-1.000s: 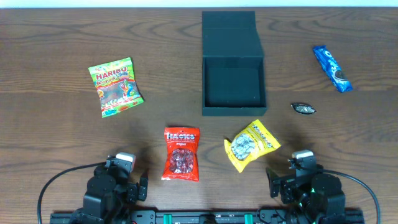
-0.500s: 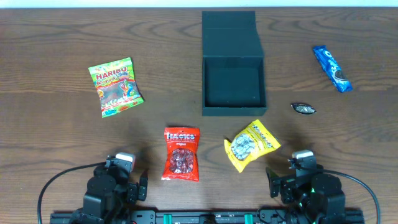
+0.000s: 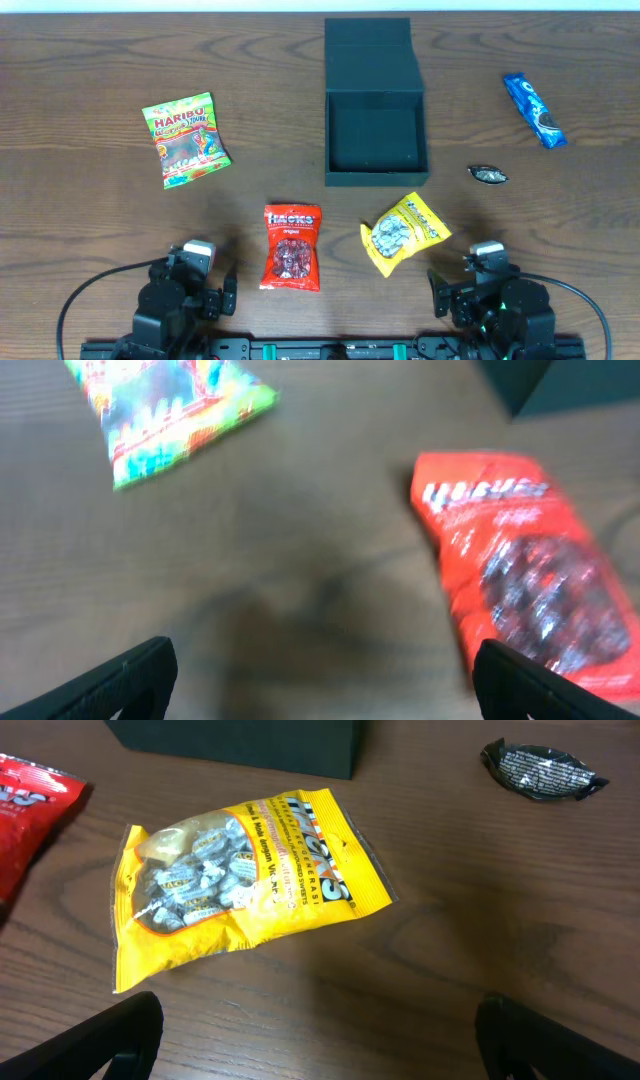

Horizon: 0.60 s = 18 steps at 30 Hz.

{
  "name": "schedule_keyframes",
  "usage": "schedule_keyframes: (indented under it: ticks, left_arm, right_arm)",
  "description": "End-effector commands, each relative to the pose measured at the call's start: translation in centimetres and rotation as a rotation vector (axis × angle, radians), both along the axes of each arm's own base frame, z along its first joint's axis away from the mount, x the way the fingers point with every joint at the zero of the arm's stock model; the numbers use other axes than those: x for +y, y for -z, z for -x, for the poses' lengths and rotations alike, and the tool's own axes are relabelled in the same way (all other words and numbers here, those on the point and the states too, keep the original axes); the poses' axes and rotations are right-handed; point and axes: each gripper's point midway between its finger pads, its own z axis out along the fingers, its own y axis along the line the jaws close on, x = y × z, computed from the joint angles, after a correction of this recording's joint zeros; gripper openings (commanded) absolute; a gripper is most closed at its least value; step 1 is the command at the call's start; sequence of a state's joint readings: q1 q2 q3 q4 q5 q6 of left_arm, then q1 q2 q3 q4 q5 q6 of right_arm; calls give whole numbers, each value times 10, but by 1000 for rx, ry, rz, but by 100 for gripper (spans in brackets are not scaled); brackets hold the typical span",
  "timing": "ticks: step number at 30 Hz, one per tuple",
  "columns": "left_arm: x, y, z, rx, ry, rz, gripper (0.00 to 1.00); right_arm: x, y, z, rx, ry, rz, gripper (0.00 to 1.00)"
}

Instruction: Pack container

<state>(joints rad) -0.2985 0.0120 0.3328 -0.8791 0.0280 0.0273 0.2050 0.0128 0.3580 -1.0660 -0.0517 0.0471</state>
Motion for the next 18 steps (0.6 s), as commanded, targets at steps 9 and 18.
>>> schedule_keyframes:
  ticks: [9, 18]
  left_arm:
    - [-34, -8, 8, 18, 129, 173, 95]
    - [-47, -41, 10, 55, 85, 371, 96]
  right_arm:
    - [-2, 1, 1, -2, 2, 10, 99]
    - [-2, 1, 1, -2, 2, 10, 99]
